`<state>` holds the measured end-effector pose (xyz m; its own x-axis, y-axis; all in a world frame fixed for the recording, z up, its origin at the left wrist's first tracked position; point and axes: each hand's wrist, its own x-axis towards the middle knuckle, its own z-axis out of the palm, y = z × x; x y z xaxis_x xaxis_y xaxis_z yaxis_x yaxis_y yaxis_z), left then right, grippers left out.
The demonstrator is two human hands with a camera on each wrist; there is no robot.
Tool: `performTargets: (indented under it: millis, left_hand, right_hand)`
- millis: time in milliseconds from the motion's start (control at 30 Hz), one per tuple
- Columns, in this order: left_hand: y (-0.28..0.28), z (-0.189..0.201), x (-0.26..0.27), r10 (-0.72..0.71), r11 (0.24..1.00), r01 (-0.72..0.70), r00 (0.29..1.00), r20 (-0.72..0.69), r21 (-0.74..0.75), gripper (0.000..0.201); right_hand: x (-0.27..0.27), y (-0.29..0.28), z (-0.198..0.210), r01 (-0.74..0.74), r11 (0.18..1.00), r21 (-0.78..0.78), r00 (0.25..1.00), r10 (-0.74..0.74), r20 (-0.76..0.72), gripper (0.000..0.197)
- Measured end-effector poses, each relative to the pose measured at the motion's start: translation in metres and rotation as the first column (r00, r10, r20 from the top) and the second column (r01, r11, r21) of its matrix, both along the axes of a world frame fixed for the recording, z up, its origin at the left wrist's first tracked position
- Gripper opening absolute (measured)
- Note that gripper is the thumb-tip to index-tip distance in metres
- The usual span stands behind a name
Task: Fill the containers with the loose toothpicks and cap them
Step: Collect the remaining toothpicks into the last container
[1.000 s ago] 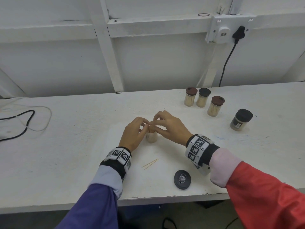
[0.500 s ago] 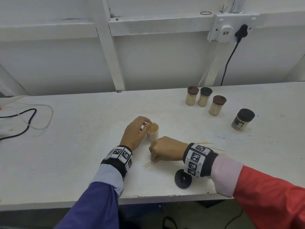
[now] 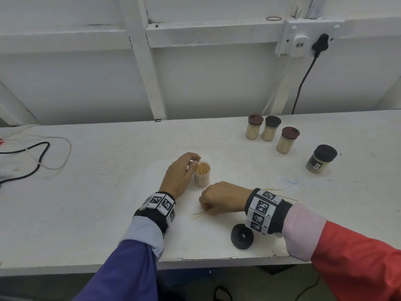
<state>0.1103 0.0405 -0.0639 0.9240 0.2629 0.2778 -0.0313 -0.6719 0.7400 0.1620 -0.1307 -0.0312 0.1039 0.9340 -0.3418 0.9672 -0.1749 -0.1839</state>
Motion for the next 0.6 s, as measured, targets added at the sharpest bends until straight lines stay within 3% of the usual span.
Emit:
performTargets:
  millis: [300, 367, 500, 600]
  left_hand:
    - [-0.001, 0.002, -0.001, -0.001, 1.0, 0.001, 1.0, -0.016, -0.026, 0.016]
    - [0.0, 0.001, -0.001, -0.004, 0.999, 0.004, 1.0, -0.013, -0.034, 0.017]
    - [0.001, 0.0, 0.0, 0.003, 1.0, -0.003, 1.0, -0.015, -0.023, 0.02]
    - [0.001, 0.0, 0.0, 0.004, 1.0, -0.004, 0.999, -0.038, -0.015, 0.021]
  right_hand:
    - [0.0, -0.004, -0.002, 0.037, 0.998, -0.049, 0.999, -0.036, 0.024, 0.013]
    - [0.003, -0.005, 0.0, 0.076, 0.996, -0.042, 0.996, -0.077, -0.035, 0.012]
    - [0.025, -0.004, 0.019, 0.232, 0.96, 0.159, 0.926, -0.167, -0.338, 0.005]
    - [0.044, -0.003, 0.036, 0.336, 0.871, 0.359, 0.904, -0.191, -0.384, 0.004]
